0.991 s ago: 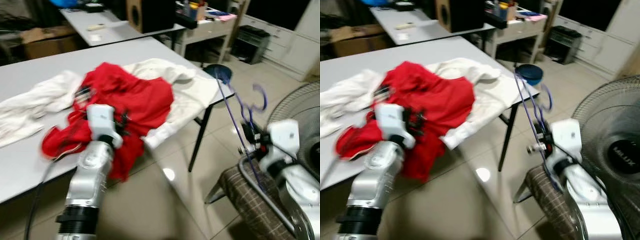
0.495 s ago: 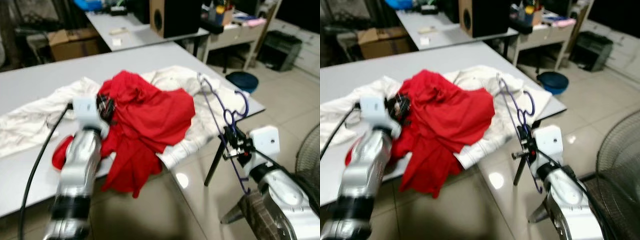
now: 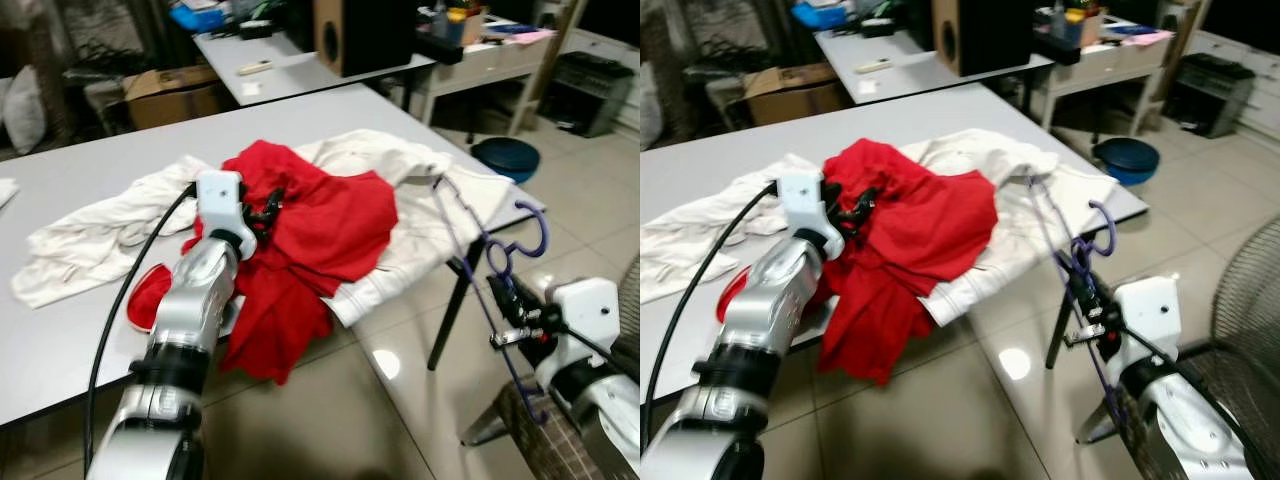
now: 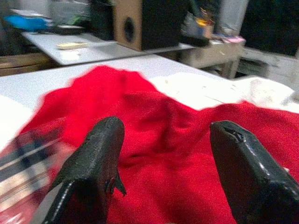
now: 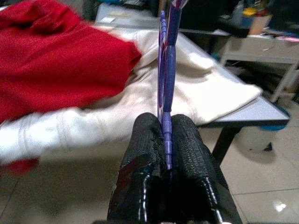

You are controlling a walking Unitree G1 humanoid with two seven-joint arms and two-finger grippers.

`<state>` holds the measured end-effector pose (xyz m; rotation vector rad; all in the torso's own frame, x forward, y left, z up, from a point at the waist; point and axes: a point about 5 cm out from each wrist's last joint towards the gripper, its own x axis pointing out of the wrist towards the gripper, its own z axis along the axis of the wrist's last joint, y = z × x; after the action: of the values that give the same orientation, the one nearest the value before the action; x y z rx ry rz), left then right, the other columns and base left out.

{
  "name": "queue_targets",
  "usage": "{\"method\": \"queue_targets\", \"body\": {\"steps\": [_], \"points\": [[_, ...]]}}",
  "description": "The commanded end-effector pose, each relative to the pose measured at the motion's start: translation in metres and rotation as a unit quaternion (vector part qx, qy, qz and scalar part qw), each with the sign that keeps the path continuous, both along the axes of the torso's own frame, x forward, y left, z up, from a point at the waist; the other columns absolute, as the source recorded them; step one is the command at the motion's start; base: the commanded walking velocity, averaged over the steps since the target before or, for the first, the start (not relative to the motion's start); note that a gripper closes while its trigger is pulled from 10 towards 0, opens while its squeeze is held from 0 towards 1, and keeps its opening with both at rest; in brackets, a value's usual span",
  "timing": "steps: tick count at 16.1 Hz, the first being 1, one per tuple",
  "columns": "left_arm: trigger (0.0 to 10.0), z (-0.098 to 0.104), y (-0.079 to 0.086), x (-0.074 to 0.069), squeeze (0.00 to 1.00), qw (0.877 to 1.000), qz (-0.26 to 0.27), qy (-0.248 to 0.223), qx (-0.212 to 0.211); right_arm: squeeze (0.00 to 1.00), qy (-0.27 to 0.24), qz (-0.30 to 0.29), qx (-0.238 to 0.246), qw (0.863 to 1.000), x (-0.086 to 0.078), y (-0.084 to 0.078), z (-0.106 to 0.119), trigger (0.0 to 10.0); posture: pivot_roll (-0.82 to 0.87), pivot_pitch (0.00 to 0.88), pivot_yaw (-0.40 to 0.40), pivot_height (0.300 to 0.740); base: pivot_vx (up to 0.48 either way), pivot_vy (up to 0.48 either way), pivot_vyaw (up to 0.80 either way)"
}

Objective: Hang hanger

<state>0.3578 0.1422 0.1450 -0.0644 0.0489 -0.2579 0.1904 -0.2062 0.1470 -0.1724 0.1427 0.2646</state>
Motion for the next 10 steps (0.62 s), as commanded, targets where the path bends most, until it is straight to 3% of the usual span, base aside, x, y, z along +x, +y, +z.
{"method": "queue_targets", "body": {"steps": [1, 2, 4, 7, 8, 10], "points": [[10.0, -0.005, 0.0, 0.002, 0.0, 0.999, -0.025, 0.017, 0.012, 0.0, 0.009, 0.035, 0.01, 0.999, -0.003, 0.009, 0.001, 10.0, -0.21, 0.0, 0.07, 0.74, 0.0, 0.0, 0.0], [10.0, -0.012, 0.001, 0.001, 0.0, 0.999, -0.035, 0.032, 0.016, 0.0, 0.025, 0.06, 0.011, 0.998, -0.007, 0.013, -0.004, 10.0, -0.22, 0.0, 0.085, 0.74, 0.0, 0.0, 0.0], [10.0, -0.021, 0.014, 0.006, 0.0, 0.997, 0.016, 0.056, 0.051, 0.0, 0.04, 0.086, 0.005, 0.996, -0.011, 0.015, -0.002, 10.0, -0.25, 0.0, 0.092, 0.74, 0.0, 0.0, 0.0], [10.0, -0.012, 0.017, 0.011, 0.0, 0.998, 0.052, 0.034, 0.007, 0.0, 0.058, 0.129, 0.003, 0.99, -0.02, 0.019, 0.0, 10.0, -0.25, 0.0, 0.091, 0.74, 0.0, 0.0, 0.0], [10.0, 0.0, 0.02, 0.009, 0.0, 0.997, 0.054, -0.005, -0.049, 0.0, 0.061, 0.133, -0.005, 0.989, -0.023, 0.017, -0.001, 10.0, -0.24, 0.0, 0.091, 0.74, 0.0, 0.0, 0.0], [10.0, 0.006, 0.023, 0.005, 0.0, 0.995, 0.054, -0.025, -0.075, 0.0, 0.063, 0.129, -0.006, 0.99, -0.024, 0.016, -0.001, 10.0, -0.23, 0.0, 0.086, 0.74, 0.0, 0.0, 0.0]]}}
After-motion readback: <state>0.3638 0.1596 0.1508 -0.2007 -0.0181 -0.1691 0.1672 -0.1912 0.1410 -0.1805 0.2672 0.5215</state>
